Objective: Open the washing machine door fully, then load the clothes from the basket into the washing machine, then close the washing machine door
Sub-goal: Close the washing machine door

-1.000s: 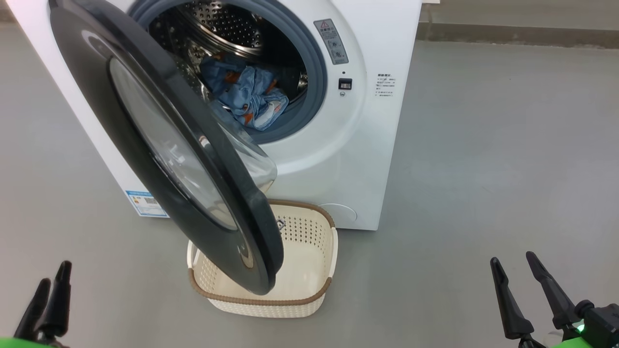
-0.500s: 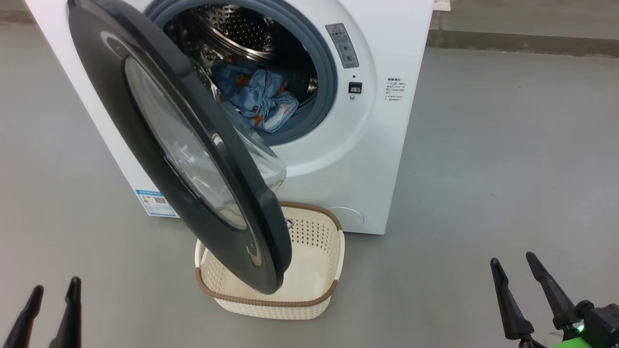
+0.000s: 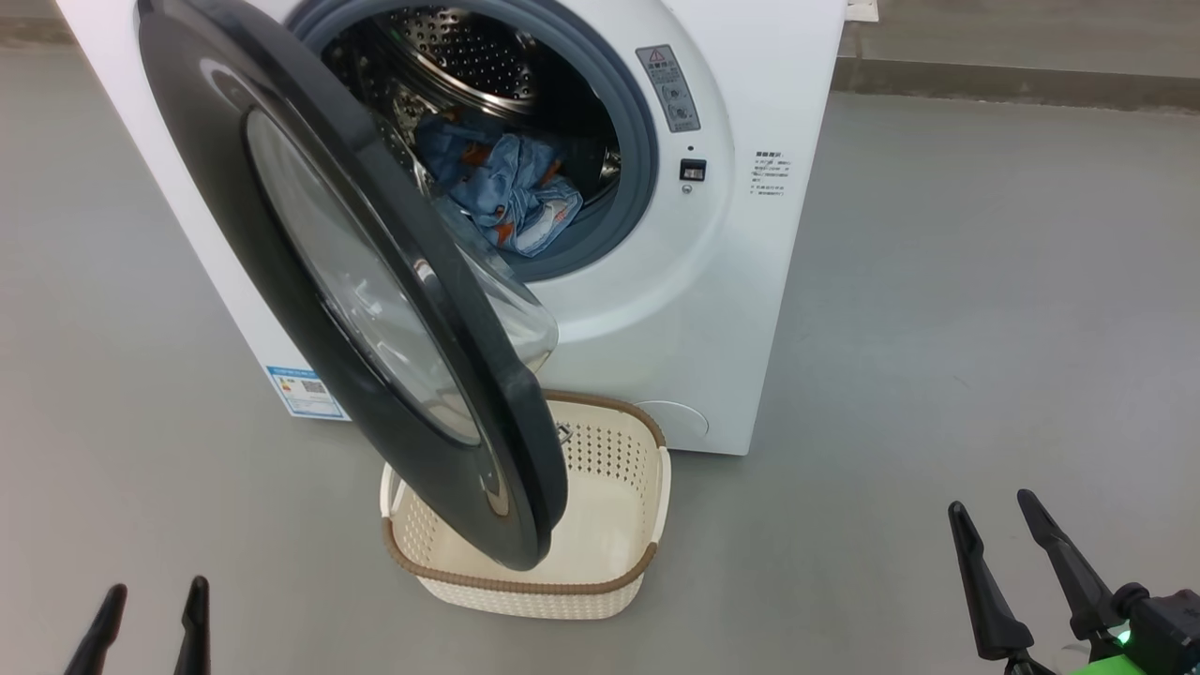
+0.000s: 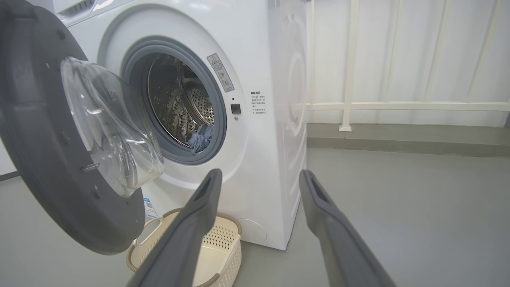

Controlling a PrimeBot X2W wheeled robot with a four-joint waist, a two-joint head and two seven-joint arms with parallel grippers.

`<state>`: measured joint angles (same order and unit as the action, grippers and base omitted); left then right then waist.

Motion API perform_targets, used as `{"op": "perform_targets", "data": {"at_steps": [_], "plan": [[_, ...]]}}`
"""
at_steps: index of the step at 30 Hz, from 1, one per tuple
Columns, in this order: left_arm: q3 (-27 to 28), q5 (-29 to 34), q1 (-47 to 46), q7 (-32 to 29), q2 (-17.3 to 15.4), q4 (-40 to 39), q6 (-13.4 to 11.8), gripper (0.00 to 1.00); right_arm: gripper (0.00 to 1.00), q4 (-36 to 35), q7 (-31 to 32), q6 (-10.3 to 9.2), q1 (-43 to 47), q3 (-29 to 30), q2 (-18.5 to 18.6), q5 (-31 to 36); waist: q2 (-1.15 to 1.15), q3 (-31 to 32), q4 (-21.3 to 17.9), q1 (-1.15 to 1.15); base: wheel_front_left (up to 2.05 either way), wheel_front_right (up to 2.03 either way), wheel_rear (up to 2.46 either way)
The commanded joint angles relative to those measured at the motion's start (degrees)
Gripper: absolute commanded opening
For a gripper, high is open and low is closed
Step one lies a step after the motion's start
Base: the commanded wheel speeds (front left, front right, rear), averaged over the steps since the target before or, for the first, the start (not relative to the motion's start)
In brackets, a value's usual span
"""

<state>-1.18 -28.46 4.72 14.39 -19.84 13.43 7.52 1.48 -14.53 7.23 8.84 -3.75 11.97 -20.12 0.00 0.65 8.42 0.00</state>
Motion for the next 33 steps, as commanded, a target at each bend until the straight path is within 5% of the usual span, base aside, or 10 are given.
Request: {"op": "perform_targets", "data": {"at_steps": [1, 27, 28, 30, 31, 33], "plan": [[2.7, 0.5, -1.2, 0.6, -0.7, -1.0, 0.0, 1.0, 1.0, -1.3, -0.5, 0.25, -1.4, -1.3, 1.5, 0.3, 0.0, 0.0, 0.0, 0.0, 0.0, 0.0, 0.0], [3.3, 3.0, -0.6, 0.6, 0.9, -2.2, 0.0, 1.0, 1.0, -1.3, -0.5, 0.25, -0.9, -0.5, 0.5, 0.5, 0.0, -0.1, -0.4, 0.0, 0.0, 0.0, 0.0], [3.2, 3.0, -0.6, 0.6, 0.9, -2.3, 0.0, 1.0, 0.95, -1.3, -0.5, 0.25, -0.9, -0.4, 0.5, 0.5, 0.0, -0.1, -0.3, 0.0, 0.0, 0.0, 0.0], [3.1, 3.0, -0.6, 0.6, 1.0, -2.4, 0.0, 1.0, 0.54, -1.3, -0.5, 0.25, -0.9, -0.4, 0.6, 0.5, 0.0, -0.1, -0.2, 0.0, 0.0, 0.0, 0.0], [3.1, 3.0, -0.6, 0.6, 1.1, -2.4, 0.0, 1.0, 0.43, -1.3, -0.5, 0.25, -1.0, -0.3, 0.6, 0.5, 0.0, -0.1, -0.1, 0.0, 0.0, 0.0, 0.0], [3.0, 3.0, -0.6, 0.6, 1.2, -2.5, 0.0, 1.0, 0.05, -1.1, -0.5, 0.25, -1.1, -0.3, 0.6, 0.5, 0.0, 0.0, 0.1, 0.0, 0.0, 0.0, 0.0]]}}
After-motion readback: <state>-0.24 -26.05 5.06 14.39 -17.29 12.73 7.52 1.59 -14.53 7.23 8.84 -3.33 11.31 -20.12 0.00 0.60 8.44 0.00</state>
